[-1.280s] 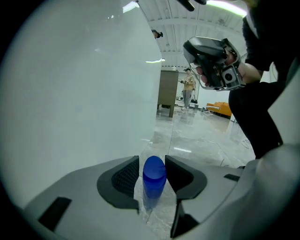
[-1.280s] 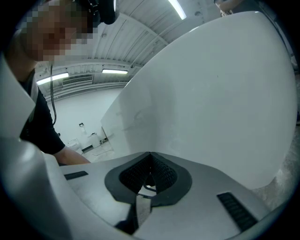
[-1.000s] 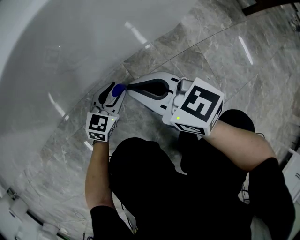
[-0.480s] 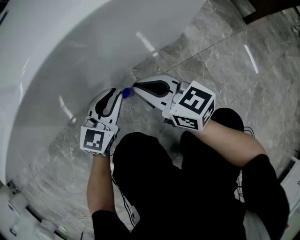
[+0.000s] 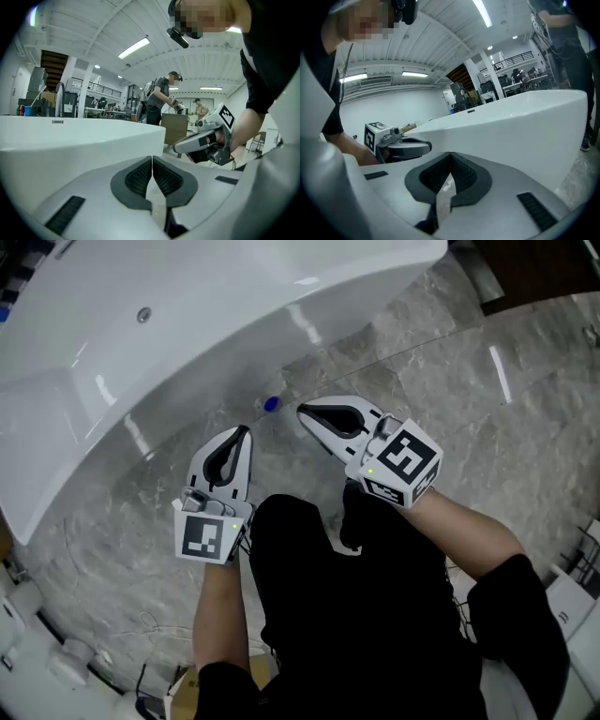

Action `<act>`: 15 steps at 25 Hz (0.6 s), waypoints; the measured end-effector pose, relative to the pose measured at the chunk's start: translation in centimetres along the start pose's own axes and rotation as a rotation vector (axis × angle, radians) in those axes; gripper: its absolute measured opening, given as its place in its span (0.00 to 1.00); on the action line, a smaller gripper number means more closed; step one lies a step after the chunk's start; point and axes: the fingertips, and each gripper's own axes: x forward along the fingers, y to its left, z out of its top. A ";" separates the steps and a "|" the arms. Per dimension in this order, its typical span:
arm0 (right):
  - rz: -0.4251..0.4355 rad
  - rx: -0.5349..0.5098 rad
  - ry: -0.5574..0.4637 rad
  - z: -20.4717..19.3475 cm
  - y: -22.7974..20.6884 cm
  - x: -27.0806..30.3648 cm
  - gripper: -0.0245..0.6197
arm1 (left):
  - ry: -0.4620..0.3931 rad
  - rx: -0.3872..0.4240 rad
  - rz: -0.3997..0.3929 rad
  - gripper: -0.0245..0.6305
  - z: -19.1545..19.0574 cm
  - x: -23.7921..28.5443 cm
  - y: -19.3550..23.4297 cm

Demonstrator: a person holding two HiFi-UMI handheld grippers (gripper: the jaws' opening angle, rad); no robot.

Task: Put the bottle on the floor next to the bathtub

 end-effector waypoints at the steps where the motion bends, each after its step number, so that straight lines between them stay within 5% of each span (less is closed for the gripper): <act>1: 0.000 0.000 0.019 1.4 1.2 -1.0 0.08 | 0.000 -0.023 0.010 0.07 1.8 -1.1 -0.4; 8: 0.018 0.060 0.071 12.6 10.2 -7.4 0.08 | 0.016 -0.109 0.073 0.07 14.6 -8.4 -2.5; 15: 0.056 0.023 0.043 23.9 18.0 -13.1 0.08 | -0.034 -0.087 0.036 0.07 28.5 -14.8 -6.8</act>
